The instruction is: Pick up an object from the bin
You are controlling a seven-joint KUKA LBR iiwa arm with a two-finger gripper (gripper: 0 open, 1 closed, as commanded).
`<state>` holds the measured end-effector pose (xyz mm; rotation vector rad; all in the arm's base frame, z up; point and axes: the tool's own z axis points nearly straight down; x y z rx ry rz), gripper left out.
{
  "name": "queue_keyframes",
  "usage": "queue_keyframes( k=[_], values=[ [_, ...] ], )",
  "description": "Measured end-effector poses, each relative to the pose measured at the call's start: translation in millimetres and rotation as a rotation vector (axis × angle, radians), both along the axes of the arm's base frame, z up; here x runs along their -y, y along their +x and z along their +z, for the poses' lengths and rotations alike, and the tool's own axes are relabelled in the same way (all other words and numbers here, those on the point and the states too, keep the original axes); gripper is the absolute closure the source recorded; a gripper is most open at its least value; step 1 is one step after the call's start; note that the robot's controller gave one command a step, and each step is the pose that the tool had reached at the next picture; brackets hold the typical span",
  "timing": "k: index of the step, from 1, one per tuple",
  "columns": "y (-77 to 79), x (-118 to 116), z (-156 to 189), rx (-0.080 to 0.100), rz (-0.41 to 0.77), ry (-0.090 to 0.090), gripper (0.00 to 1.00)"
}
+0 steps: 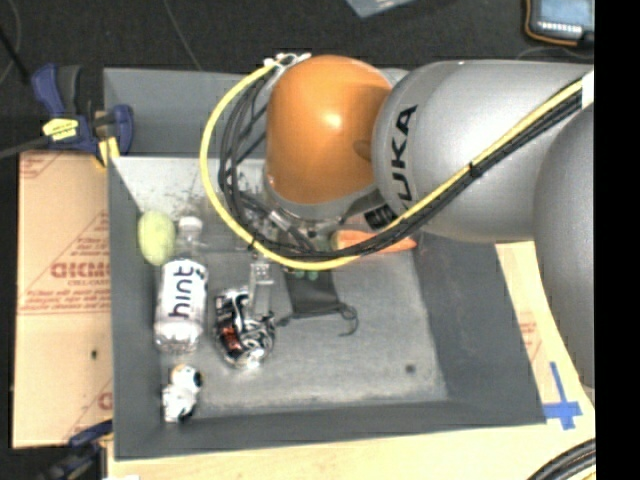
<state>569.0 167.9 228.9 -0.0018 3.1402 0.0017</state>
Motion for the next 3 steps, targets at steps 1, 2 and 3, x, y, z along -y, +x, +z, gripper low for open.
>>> queue_keyframes(
  k=[1, 2, 3],
  values=[
    [0.8, 10.5, -30.4, 0.004, -0.068, 0.002, 0.0],
    [-26.8, 31.9, -76.0, 0.003, -0.11, 0.002, 0.0],
    [-10.2, 37.7, -96.3, 0.0, -0.147, 0.0, 0.0]
  ],
)
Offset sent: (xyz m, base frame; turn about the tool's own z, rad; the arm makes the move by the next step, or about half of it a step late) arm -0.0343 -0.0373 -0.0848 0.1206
